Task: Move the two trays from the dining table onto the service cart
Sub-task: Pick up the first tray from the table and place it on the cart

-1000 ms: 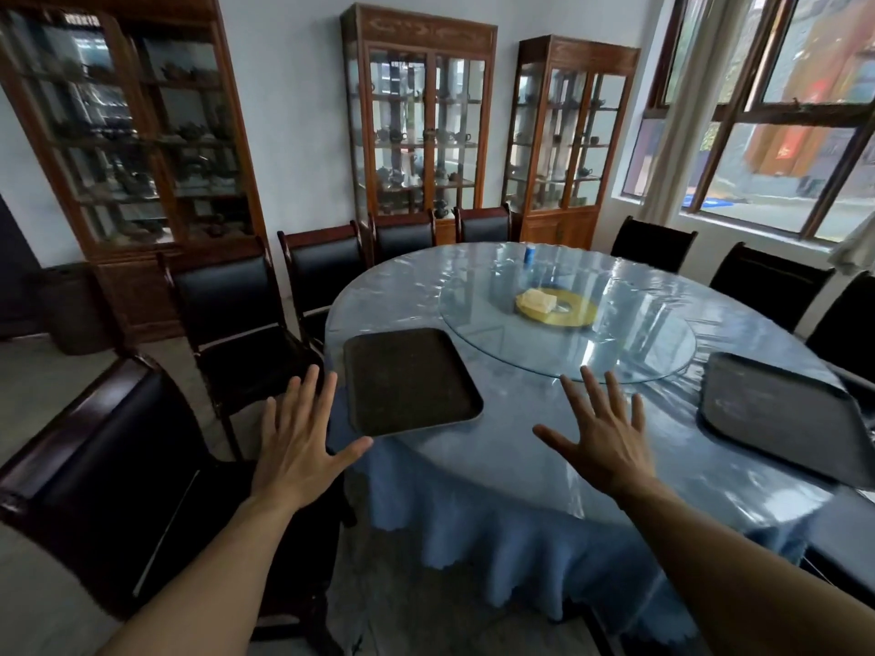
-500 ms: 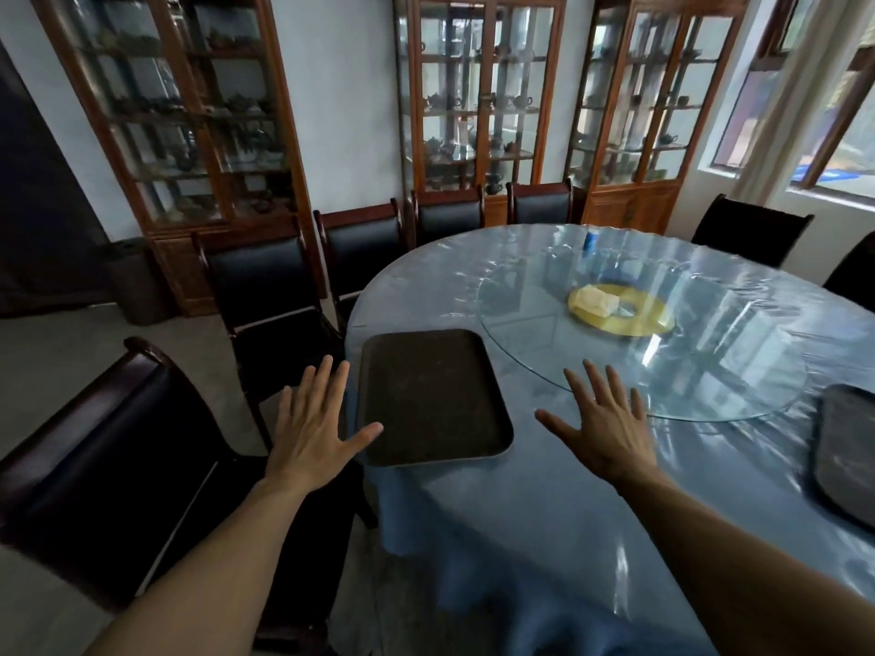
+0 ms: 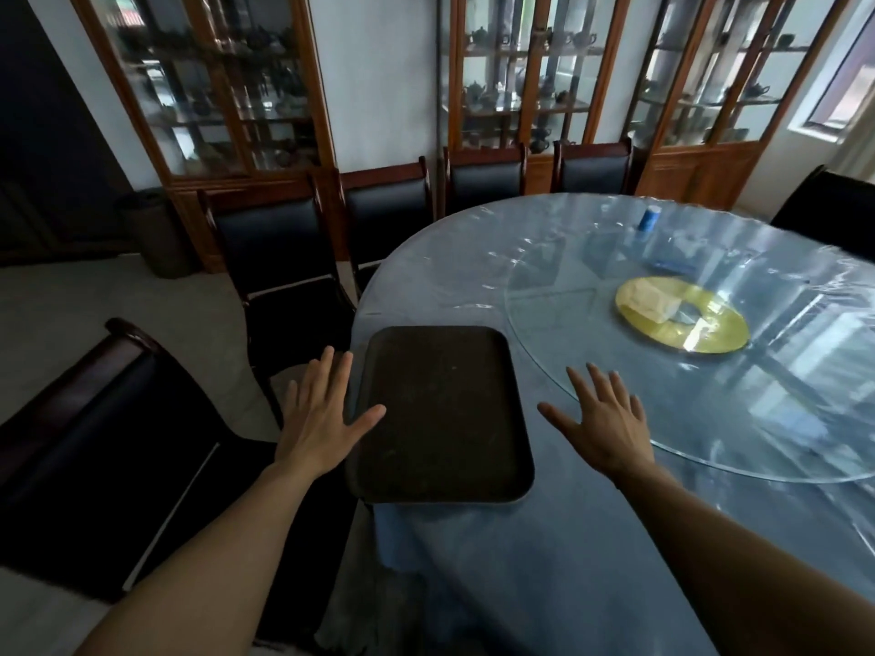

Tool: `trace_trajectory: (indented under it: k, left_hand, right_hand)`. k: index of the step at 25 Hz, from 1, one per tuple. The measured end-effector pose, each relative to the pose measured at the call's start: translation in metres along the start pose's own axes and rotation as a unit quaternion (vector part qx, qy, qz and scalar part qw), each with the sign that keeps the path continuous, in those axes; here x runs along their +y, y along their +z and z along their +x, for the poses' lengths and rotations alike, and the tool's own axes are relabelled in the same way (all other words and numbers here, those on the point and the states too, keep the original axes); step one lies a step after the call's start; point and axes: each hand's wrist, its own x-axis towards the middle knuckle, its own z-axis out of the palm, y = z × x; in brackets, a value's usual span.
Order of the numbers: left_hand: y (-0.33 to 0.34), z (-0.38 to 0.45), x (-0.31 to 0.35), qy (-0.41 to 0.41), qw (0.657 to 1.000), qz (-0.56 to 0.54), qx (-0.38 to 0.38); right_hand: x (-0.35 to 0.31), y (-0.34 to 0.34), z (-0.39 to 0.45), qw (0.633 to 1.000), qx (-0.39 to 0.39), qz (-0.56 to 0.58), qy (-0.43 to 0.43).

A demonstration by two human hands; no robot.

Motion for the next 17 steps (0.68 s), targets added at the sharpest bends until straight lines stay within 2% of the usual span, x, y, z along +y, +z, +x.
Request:
trace_trajectory:
  k: [4, 11, 17]
  left_hand:
    - [0.023, 0.051, -0.025, -0.009, 0.999, -0.004, -0.041]
    - [0.076, 0.128, -0.056, -0.033, 0.993, -0.028, -0.108]
    - [0.118, 0.162, -0.068, -0.137, 0.959, -0.153, -0.196]
  right_hand:
    - [-0.021, 0.028, 0.041, 1.000, -0.015, -0.006, 0.021]
    - [-0.043, 0.072, 0.103, 0.994, -0.091, -0.013, 0.064]
    - [-0.044, 0.120, 0.139, 0.975, -0.180, 0.026, 0.125]
